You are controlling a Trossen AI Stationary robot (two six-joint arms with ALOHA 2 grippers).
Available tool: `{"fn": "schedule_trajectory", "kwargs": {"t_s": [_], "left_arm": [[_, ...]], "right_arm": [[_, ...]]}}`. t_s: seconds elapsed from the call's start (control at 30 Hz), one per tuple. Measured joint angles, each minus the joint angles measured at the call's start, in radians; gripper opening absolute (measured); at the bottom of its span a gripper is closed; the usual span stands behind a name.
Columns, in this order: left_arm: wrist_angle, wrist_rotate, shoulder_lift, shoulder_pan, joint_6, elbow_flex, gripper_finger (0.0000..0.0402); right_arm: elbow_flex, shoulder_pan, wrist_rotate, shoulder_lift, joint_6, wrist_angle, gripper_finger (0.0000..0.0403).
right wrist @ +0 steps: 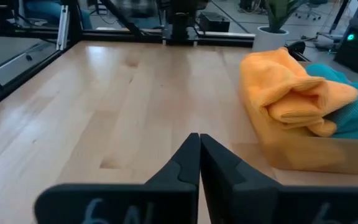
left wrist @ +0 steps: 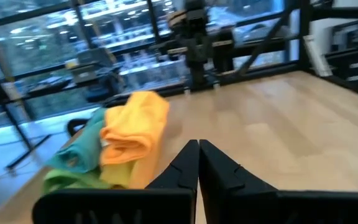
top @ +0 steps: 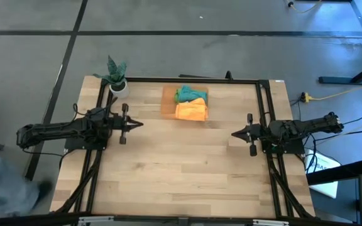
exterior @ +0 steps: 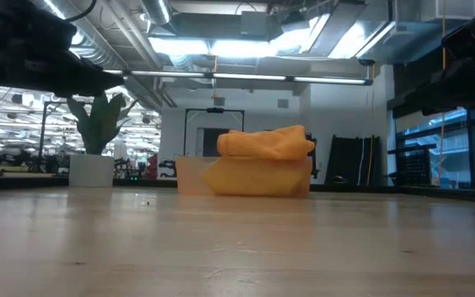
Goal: Roll microfiber towels into tight, uniform cylinder then place into a basket
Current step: Return to Home Position
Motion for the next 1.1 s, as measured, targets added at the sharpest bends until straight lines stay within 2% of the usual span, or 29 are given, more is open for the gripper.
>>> {"fn": "schedule_trajectory", "kwargs": {"t_s": [0.2,0.43,0.87,1.1], "left_arm": [[0.000,-0.094,0.000,0.000,-0.004,0.000,0.0014],[0.000,-0.094,0.000,0.000,-0.006,0.000,0.0019],[0.000,-0.095,0.000,-0.001,-0.005,0.000,0.0001],[0.000,-0.095,0.000,-0.001,-0.005,0.000,0.0012]], "right_arm": [[0.000,0.000,0.002,0.000,0.001,0.000,0.0010],[0.000,0.000,0.003,0.000,0.003,0.000,0.0015],[0.000,0.000,0.004,0.000,0.000,0.000,0.0017],[0.000,0.000,0.004,0.000,0.002,0.000,0.0017]]}}
